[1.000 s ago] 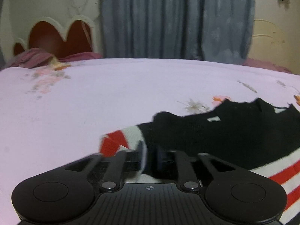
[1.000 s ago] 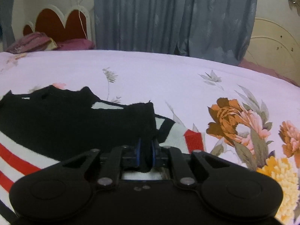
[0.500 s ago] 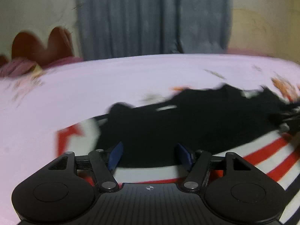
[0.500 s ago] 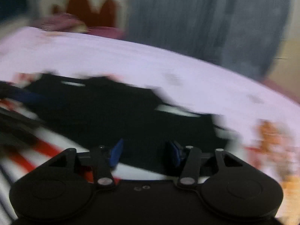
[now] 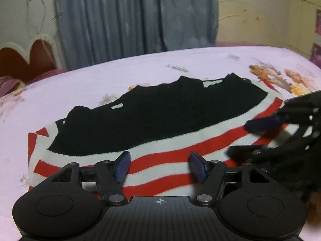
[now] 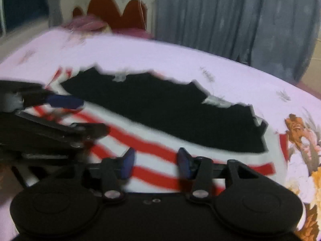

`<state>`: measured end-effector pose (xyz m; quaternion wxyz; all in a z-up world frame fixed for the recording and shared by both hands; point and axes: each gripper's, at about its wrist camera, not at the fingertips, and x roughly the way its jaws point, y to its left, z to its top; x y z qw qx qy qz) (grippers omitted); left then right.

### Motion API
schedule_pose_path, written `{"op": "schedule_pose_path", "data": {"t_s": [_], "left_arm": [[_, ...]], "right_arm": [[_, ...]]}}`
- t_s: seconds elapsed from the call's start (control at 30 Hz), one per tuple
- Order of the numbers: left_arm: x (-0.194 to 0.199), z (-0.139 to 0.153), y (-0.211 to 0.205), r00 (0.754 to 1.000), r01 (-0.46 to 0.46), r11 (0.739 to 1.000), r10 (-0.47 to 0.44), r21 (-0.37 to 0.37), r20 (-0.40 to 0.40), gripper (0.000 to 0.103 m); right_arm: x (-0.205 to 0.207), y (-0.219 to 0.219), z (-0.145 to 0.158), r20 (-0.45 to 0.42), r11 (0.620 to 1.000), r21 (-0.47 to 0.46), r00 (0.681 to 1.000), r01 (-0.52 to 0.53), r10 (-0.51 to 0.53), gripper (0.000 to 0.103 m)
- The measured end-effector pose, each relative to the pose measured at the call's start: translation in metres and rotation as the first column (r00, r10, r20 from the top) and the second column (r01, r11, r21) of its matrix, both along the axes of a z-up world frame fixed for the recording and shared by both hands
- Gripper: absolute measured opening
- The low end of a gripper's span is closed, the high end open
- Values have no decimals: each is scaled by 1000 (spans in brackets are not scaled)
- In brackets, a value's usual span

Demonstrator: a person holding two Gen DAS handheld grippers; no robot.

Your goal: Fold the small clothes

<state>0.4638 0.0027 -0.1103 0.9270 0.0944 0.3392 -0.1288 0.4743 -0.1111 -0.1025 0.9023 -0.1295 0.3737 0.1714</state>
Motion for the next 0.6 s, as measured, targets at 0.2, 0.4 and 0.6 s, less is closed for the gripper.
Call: {"op": "schedule_pose_path", "data": {"t_s": [0.2, 0.4, 0.6], "left_arm": [[0, 2, 96, 980, -190, 980, 187, -50, -63, 88], [-46, 24, 37, 991, -133, 989, 135, -63, 21, 81], [-73, -8, -1, 996, -75, 997, 75, 2, -39, 77]], "right_arm": [[-6, -76, 6, -31, 982, -34, 982, 185, -186, 55], [-33, -36, 37, 17, 986, 43, 987, 158, -159, 41], [-57, 9, 4, -46, 996, -6, 995, 88, -88, 39]]}}
